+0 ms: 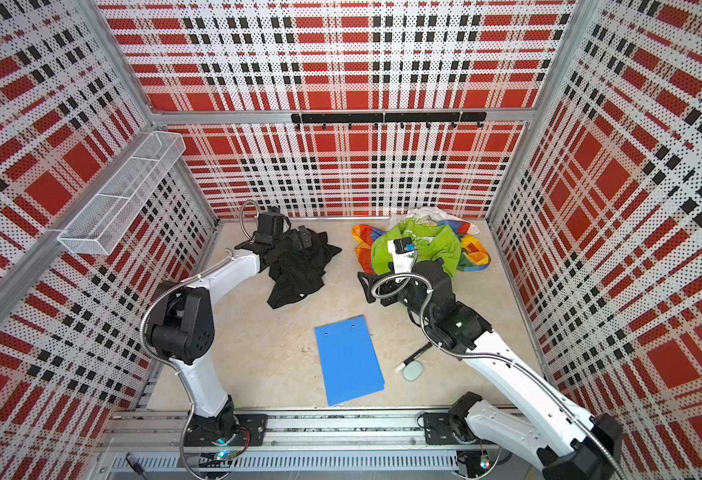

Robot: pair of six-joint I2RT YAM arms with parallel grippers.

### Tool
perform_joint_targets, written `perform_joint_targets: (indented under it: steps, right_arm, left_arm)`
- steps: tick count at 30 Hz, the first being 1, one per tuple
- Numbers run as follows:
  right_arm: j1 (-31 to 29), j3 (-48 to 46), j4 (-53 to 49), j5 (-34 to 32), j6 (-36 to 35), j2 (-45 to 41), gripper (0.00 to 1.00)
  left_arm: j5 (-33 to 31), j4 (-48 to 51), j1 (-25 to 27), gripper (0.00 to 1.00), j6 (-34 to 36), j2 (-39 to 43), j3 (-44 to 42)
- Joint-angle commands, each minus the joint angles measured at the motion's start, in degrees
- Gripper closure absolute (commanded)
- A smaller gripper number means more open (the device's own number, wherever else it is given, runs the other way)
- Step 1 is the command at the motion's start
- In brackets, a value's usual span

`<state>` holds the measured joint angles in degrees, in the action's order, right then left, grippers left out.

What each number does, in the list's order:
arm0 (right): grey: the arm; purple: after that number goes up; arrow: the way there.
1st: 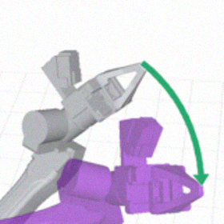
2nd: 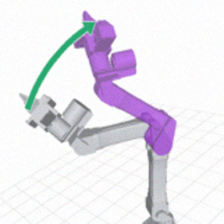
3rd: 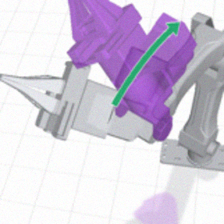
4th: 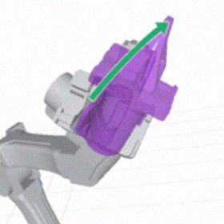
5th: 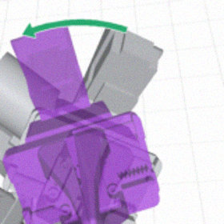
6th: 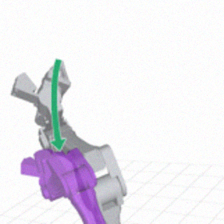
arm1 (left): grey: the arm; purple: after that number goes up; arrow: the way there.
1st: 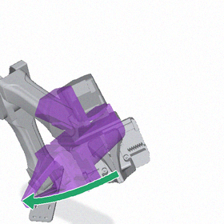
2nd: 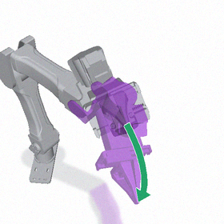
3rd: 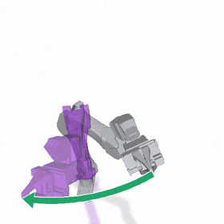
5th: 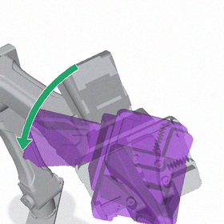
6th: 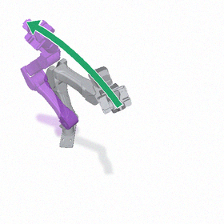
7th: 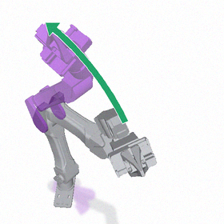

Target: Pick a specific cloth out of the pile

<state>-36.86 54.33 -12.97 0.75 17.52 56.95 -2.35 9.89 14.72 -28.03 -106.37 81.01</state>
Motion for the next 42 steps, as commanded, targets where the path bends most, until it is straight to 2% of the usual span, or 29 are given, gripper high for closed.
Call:
perform_joint_targets:
  steps: [1, 9, 14, 17, 21, 24, 28, 32, 33, 38, 42]
  right_arm:
    - [0.2, 2.1, 0.7, -1.8, -1.0, -1.0, 0.00]
    - [0.3, 1.8, -0.7, -8.5, -2.5, -4.7, 0.00]
    - [0.4, -0.2, -2.2, -14.0, -4.5, -8.7, 0.00]
    - [0.4, -0.3, -4.6, -18.7, -4.2, -10.7, 0.00]
    - [0.4, 0.3, -7.5, -19.6, -2.7, -12.4, 0.00]
    - [0.4, -0.7, -7.9, -21.1, -2.5, -13.9, 0.00]
    - [0.5, -1.6, -8.2, -21.7, -2.5, -15.5, 0.00]
    - [0.4, -4.6, -6.1, -19.2, -3.9, -17.8, 0.00]
    - [0.4, -5.2, -5.8, -19.4, -4.0, -18.2, 0.00]
    - [0.4, -7.8, -4.8, -21.4, -4.9, -19.3, 0.00]
    - [0.6, -9.8, -2.6, -23.3, -6.0, -18.4, 0.00]
  left_arm:
    - [-0.1, 0.8, 0.2, 0.01, 0.3, 3.2, -1.6]
    - [3.2, -4.5, 0.7, 0.01, 6.1, 15.4, -10.3]
    - [-0.3, -12.7, 1.1, 0.01, 8.2, 27.1, -22.6]
    - [-2.9, -13.3, 0.2, 0.01, 8.2, 32.8, -28.8]
    - [-4.4, -13.1, -1.3, 0.01, 7.7, 38.6, -35.5]
    - [-5.7, -13.6, -4.2, 0.01, 7.5, 41.8, -39.2]
    - [-7.4, -17.0, -7.2, 0.01, 7.4, 43.7, -43.9]
    - [-9.9, -23.1, -10.3, 0.01, 8.1, 42.5, -48.6]
    - [-10.7, -24.8, -10.4, 0.01, 10.9, 42.0, -49.5]
    - [-12.8, -33.5, -9.9, 0.01, 16.1, 38.6, -52.6]
    - [-15.4, -42.1, -7.8, 0.01, 21.8, 34.9, -55.3]
